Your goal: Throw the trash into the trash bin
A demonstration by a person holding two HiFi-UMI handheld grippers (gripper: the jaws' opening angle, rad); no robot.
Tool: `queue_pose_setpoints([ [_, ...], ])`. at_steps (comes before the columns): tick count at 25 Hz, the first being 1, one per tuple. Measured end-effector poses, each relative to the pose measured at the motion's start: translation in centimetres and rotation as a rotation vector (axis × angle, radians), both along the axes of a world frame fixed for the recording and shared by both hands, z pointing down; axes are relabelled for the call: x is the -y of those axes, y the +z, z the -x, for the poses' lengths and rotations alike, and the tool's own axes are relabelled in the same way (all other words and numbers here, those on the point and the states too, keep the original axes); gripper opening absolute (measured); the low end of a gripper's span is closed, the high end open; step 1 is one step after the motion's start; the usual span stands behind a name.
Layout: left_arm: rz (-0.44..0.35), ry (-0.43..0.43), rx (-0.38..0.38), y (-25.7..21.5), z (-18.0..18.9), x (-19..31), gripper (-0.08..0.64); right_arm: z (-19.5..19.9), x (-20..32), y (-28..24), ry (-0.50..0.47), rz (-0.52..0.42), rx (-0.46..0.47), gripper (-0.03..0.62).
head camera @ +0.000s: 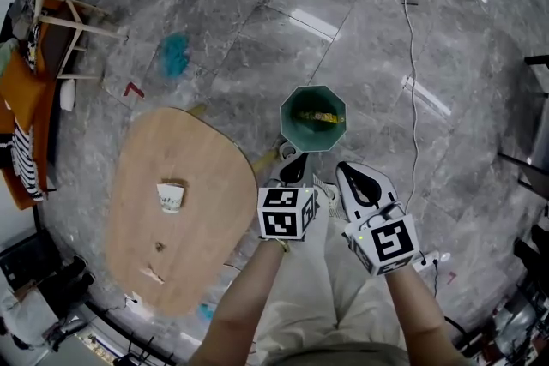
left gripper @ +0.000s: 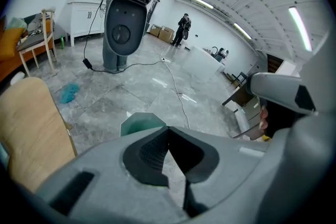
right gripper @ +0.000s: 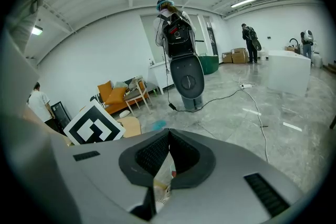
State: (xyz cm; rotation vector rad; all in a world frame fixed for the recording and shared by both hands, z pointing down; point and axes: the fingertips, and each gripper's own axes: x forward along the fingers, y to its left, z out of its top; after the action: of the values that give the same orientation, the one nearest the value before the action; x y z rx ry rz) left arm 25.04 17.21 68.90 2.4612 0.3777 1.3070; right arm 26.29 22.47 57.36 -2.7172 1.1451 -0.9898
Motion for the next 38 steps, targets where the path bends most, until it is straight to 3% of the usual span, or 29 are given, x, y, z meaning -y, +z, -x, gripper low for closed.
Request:
queue_pose_setpoints([
  [12,0.041,0.005,-0.052,-5.0,0.3,-0.9,0.009,0.8,-0.3,-3.3,-0.004,0.015,-0.021,0.009],
  [22,0.062,0.028,-0.062,-9.3,2.7,-1.7,0.009,3.3,-0.9,-6.2,-0.040,0.023,-0.035,0.008],
  [38,0.070,0.106,-0.208,-19.6,5.8,-3.7,0.009,6.9,-1.6,-12.7,-0.099,-0.002,-0.064,0.008],
])
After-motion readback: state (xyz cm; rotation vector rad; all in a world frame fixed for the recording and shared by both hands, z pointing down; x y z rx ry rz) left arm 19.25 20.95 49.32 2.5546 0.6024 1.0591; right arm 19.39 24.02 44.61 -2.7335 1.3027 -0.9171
